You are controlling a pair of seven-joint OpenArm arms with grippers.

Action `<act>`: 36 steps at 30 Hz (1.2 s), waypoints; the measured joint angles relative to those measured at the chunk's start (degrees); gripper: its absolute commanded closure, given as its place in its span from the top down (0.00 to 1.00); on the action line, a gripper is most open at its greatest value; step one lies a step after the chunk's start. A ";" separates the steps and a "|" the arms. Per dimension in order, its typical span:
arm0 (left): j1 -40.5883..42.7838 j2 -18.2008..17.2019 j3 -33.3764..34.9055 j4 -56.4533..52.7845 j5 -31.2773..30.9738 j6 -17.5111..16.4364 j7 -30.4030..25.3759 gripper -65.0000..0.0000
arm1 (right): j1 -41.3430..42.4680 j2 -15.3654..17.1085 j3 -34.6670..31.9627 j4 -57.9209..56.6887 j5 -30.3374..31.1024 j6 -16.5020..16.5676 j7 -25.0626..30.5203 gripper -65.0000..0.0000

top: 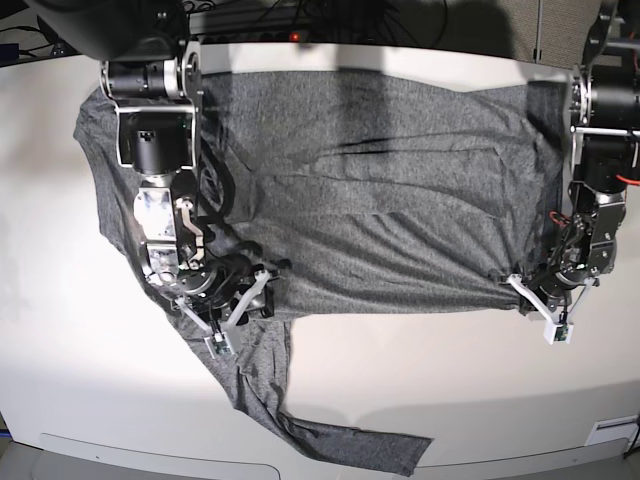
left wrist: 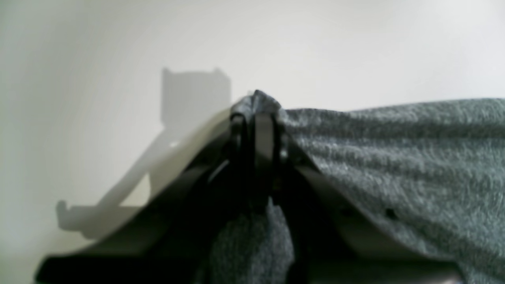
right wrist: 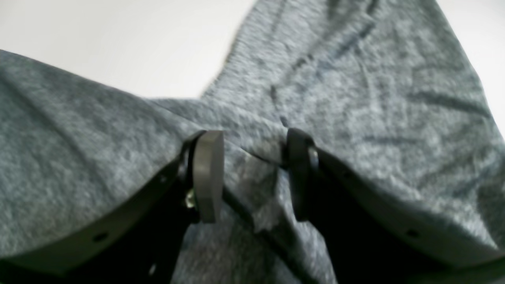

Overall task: Fold the T-shirt properly
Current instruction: 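Move the right gripper to the sleeve seam and grasp the shirt edge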

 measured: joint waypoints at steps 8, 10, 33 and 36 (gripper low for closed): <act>-0.02 0.00 0.00 0.00 -0.20 -0.02 -0.04 0.03 | 0.13 0.02 0.11 -5.18 0.17 -5.86 3.37 0.40; -0.02 0.02 0.00 0.00 -0.17 0.02 0.04 0.03 | 0.39 0.04 0.11 -7.82 0.26 -6.29 5.33 0.40; 0.00 0.02 0.00 0.00 -0.13 0.00 -0.72 0.03 | 0.48 0.17 0.11 -7.87 3.21 -6.23 5.38 0.24; 0.02 0.00 0.00 0.00 -0.13 0.00 -0.74 0.03 | 0.28 0.15 0.11 -5.81 2.99 -6.16 4.22 0.46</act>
